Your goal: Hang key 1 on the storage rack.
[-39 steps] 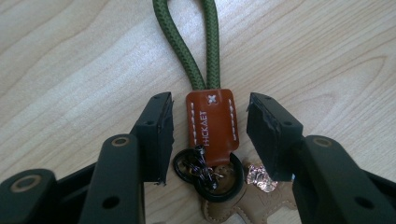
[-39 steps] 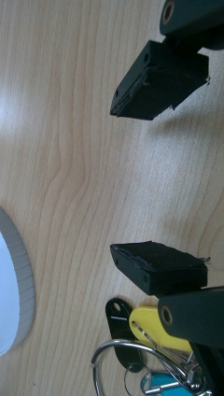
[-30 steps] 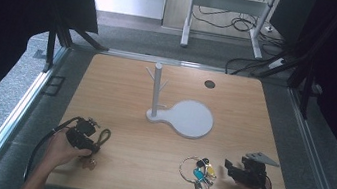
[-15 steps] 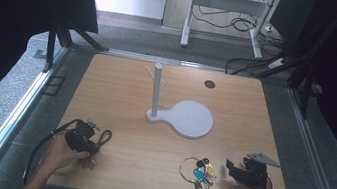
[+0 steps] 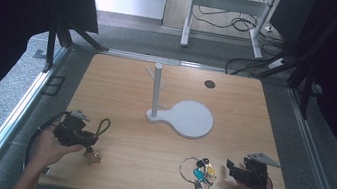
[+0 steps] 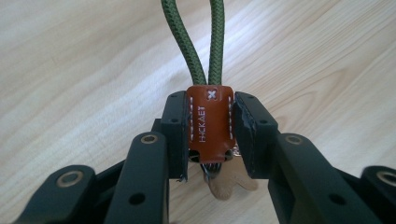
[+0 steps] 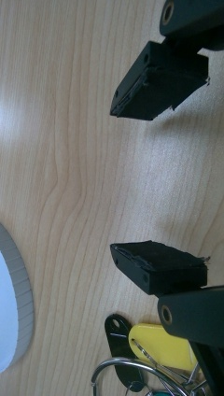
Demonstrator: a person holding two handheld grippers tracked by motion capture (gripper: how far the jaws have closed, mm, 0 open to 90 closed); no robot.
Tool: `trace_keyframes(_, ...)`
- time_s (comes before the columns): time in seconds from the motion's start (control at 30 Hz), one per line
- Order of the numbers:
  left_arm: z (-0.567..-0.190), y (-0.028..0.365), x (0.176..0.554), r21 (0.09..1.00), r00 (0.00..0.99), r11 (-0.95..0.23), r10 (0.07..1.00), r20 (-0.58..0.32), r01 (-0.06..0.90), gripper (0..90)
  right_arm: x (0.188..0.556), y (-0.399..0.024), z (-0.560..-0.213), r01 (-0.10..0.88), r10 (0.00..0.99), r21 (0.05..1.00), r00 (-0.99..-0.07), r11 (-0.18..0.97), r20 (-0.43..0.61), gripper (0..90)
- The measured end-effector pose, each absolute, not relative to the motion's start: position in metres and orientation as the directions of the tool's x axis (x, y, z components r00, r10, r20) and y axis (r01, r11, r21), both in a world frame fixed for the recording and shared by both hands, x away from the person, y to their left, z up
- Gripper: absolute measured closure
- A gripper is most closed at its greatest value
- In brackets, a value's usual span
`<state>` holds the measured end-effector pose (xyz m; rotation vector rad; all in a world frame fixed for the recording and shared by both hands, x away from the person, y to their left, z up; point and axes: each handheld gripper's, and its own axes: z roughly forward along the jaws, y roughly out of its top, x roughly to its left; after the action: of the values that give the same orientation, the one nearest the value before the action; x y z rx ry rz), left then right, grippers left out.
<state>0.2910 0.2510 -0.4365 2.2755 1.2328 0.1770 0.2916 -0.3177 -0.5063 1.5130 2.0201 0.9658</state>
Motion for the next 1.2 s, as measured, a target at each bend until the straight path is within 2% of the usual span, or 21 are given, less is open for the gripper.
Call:
trace_keyframes(0.27, -0.416, 0.255, 0.293, 0.558, 0.59, -0.432, 0.797, -0.131, 0.708, 67.3, 0.291, -0.319, -0.506, 0.645, 0.951, 0.748, -0.303, 0.156, 0.063, 29.0)
trace_keyframes(1.2, -0.39, 0.254, 0.316, 0.601, 0.603, -0.406, 0.781, -0.163, 0.688, 67.3, 0.292, -0.322, -0.505, 0.648, 0.953, 0.748, -0.294, 0.146, 0.069, 29.6)
